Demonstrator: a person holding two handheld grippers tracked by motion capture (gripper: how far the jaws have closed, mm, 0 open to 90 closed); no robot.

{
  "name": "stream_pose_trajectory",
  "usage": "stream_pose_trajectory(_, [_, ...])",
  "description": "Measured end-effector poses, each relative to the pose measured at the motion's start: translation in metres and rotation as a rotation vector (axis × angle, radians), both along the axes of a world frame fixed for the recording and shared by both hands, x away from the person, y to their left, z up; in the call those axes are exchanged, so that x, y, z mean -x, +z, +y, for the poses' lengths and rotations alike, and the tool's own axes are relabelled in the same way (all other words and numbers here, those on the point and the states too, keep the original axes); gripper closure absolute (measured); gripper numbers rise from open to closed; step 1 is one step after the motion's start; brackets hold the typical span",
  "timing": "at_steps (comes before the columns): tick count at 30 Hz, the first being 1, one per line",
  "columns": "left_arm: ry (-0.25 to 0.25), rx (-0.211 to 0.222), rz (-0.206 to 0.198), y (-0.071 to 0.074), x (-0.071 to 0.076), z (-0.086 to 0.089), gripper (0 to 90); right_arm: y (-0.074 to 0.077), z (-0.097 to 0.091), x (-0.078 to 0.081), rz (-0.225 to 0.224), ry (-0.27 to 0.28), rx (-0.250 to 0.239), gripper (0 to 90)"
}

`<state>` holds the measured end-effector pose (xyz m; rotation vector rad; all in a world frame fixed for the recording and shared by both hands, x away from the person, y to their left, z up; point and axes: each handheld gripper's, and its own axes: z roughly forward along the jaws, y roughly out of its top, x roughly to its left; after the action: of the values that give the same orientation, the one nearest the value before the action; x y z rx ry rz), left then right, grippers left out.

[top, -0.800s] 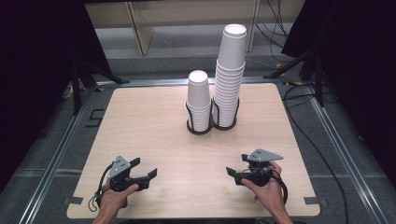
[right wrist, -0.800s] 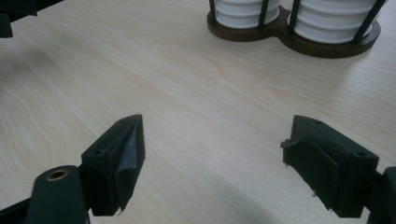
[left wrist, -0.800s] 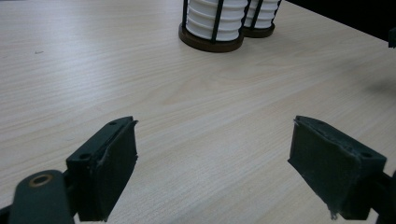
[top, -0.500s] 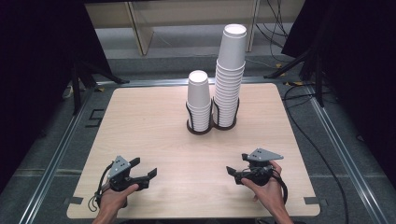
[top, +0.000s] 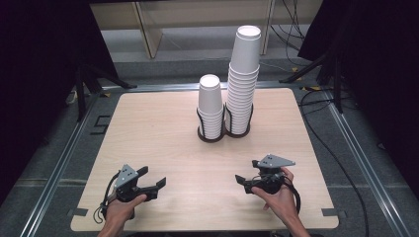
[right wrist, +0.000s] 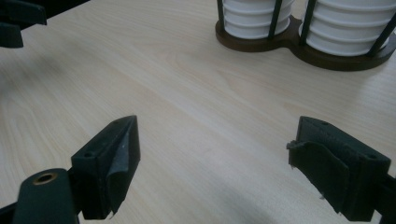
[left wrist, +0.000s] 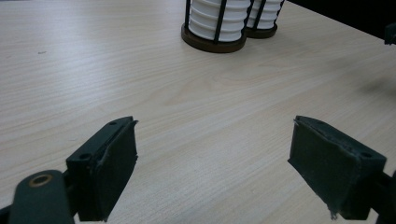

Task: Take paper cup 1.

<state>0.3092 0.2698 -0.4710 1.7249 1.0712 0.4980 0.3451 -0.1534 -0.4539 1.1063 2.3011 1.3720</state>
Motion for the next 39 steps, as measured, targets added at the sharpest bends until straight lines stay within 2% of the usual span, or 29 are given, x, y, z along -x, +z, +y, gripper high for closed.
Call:
stream_pose_trajectory(1, [0.005,0.002,0.002,0.000,0.000,0.000,14.3,0.001,0.000,-0.002,-0.021,0.004,0.016,15.7])
stream_pose_trajectory(2, [-0.001,0.002,-0.001,0.000,-0.001,0.001,14.3,0.001,0.003,-0.003,-0.011,-0.002,0.005,15.7])
stream_pose_trajectory(3, [0.004,-0.006,0.007,0.000,0.000,0.001,14.3,0.003,0.002,-0.006,-0.033,-0.001,0.026,15.7])
stream_pose_trajectory(4, [0.005,-0.012,0.010,0.000,0.000,0.001,14.3,0.005,0.004,-0.006,-0.021,-0.006,0.011,15.7])
stream_pose_trajectory(8, [0.003,-0.007,0.004,0.000,0.000,0.001,14.3,0.012,0.008,-0.012,-0.045,-0.001,-0.016,15.9])
stream_pose_trajectory(10, [0.004,-0.006,0.006,0.000,0.000,0.001,14.3,0.014,0.009,-0.015,-0.066,-0.006,-0.003,15.9])
stream_pose_trajectory(14, [0.003,-0.004,0.006,0.000,0.000,0.001,14.3,0.016,0.014,-0.024,-0.063,0.001,-0.016,16.4])
stream_pose_trajectory(17, [0.004,-0.009,0.009,0.000,0.000,0.001,14.3,0.019,0.016,-0.027,-0.052,-0.006,-0.005,16.4])
stream_pose_trajectory(18, [0.003,-0.012,0.010,0.000,0.000,0.001,14.3,0.019,0.018,-0.029,-0.061,0.005,-0.017,16.4])
stream_pose_trajectory(20, [0.005,-0.010,0.010,0.000,0.000,0.001,14.3,0.021,0.018,-0.032,-0.070,-0.008,0.002,16.4])
stream_pose_trajectory(21, [0.006,-0.009,0.010,0.000,0.000,0.001,14.3,0.021,0.020,-0.033,-0.064,0.001,-0.020,16.5])
stream_pose_trajectory(22, [0.006,-0.008,0.010,0.000,0.000,0.001,14.3,0.021,0.020,-0.035,-0.080,-0.003,-0.013,16.9])
stream_pose_trajectory(23, [0.007,-0.008,0.010,0.000,0.000,0.001,14.3,0.023,0.020,-0.035,-0.056,-0.008,-0.020,16.9])
stream_pose_trajectory(24, [0.008,-0.007,0.011,0.000,0.000,0.001,14.3,0.024,0.021,-0.037,-0.055,-0.008,-0.017,16.8])
stream_pose_trajectory(26, [0.011,-0.003,0.012,0.000,-0.001,0.001,14.3,0.025,0.021,-0.040,-0.074,-0.005,-0.025,16.9])
stream_pose_trajectory(27, [0.011,-0.003,0.013,0.000,-0.001,0.001,14.3,0.026,0.023,-0.040,-0.060,-0.010,-0.040,16.9])
stream_pose_trajectory(28, [0.011,-0.001,0.014,0.000,0.000,0.001,14.3,0.026,0.023,-0.043,-0.081,-0.004,-0.023,16.9])
stream_pose_trajectory(29, [0.004,0.018,0.001,-0.001,-0.002,0.001,14.3,0.028,0.024,-0.044,-0.075,-0.004,-0.020,16.9])
stream_pose_trajectory(30, [-0.001,0.002,0.005,-0.001,-0.002,0.002,14.3,0.030,0.024,-0.045,-0.078,-0.001,-0.024,17.0])
stream_pose_trajectory(31, [0.004,0.006,0.004,-0.001,-0.002,0.002,14.3,0.030,0.026,-0.046,-0.068,-0.001,-0.041,16.9])
stream_pose_trajectory(32, [0.010,-0.008,0.014,0.000,-0.001,0.002,14.3,0.032,0.027,-0.048,-0.074,0.005,-0.037,17.0])
stream_pose_trajectory(34, [0.009,-0.005,0.009,0.000,-0.001,0.002,14.3,0.036,0.029,-0.050,-0.079,0.001,-0.052,16.9])
stream_pose_trajectory(36, [0.003,0.004,0.002,-0.001,-0.002,0.002,14.3,0.042,0.029,-0.052,-0.088,-0.004,-0.044,16.8])
stream_pose_trajectory(38, [0.003,0.003,0.001,-0.001,-0.002,0.002,14.3,0.048,0.030,-0.057,-0.125,-0.001,-0.047,16.6])
stream_pose_trajectory(39, [0.003,0.002,0.002,-0.001,-0.002,0.002,14.3,0.051,0.032,-0.057,-0.111,-0.009,-0.055,16.5])
